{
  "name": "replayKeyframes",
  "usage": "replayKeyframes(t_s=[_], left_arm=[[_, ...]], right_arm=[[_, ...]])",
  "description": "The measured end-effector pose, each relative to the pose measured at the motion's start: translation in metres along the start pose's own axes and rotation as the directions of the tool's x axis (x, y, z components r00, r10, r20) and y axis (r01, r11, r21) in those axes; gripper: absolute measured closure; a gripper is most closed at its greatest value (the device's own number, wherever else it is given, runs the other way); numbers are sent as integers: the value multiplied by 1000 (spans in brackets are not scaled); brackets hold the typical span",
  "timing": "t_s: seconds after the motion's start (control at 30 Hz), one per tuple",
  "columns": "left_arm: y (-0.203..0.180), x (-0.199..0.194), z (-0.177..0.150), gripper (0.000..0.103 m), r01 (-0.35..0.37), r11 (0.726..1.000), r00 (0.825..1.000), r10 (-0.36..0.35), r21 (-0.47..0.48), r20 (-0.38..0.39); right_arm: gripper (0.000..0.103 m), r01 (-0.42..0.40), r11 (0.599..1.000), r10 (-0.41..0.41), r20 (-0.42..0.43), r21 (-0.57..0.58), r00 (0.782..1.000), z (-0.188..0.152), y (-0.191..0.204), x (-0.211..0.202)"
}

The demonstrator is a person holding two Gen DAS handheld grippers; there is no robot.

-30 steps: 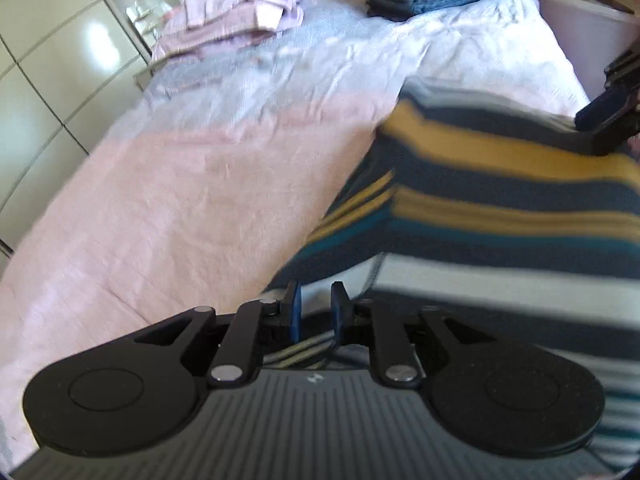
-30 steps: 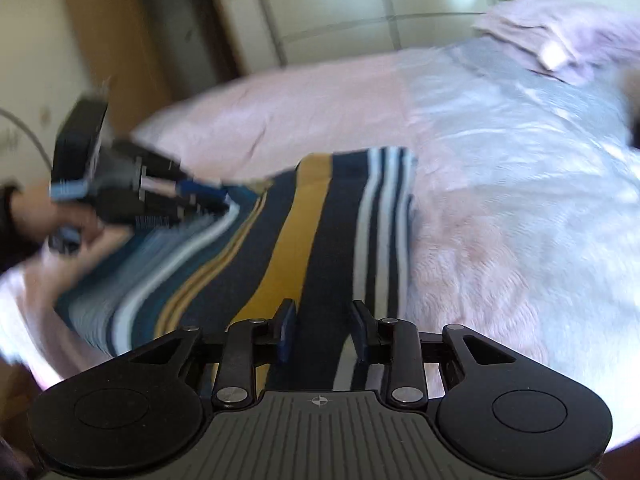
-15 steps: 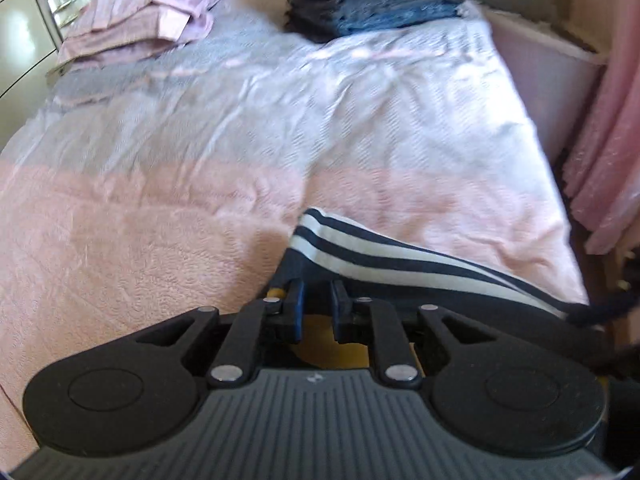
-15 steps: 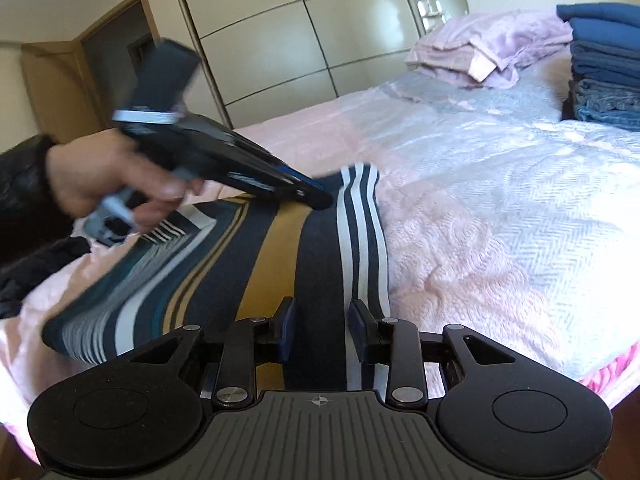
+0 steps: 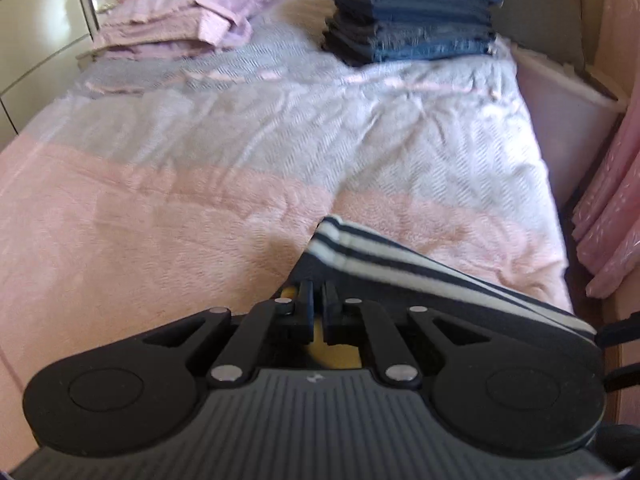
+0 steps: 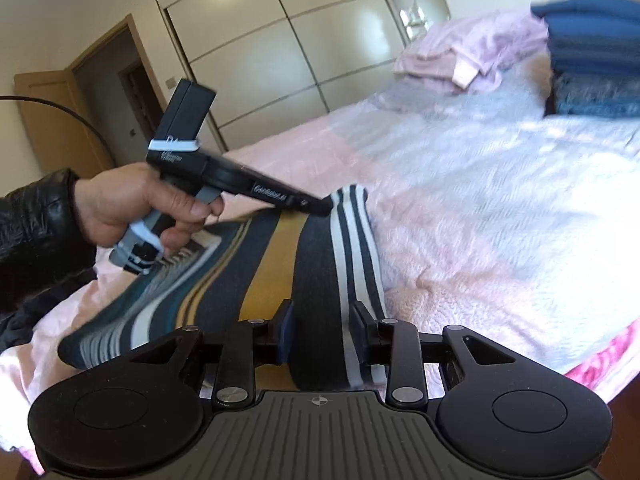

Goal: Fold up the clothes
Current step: 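Open both grippers and release the striped sweater on the bed, then grasp the folded striped sweater with the right gripper while the left gripper grasps its other end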

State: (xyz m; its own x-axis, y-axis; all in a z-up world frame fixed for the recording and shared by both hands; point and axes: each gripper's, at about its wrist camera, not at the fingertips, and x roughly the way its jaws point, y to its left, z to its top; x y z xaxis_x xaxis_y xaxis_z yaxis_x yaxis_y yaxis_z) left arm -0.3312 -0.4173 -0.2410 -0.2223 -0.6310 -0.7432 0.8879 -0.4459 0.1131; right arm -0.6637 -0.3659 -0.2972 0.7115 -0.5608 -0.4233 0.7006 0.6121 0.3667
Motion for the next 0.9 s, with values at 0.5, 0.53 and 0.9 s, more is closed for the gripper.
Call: replayKeyframes(t_s=[0.5,0.53,0.9], left_arm=[[33,-134,-166,94,-150,957,987,129,-247,-97],[38,-137,-176,94,-143,951,989,125,-276,-82],[11,-201,-191,83,-233,955,969,244,-182,44]], right_arm=[[70,-38,985,36,-11,-170,999,-5,42,8],[70,-31,983,26,-33,-180,999,-6,43,16],[19,1,862,-32,-51,-506,998,-18,82,-3]])
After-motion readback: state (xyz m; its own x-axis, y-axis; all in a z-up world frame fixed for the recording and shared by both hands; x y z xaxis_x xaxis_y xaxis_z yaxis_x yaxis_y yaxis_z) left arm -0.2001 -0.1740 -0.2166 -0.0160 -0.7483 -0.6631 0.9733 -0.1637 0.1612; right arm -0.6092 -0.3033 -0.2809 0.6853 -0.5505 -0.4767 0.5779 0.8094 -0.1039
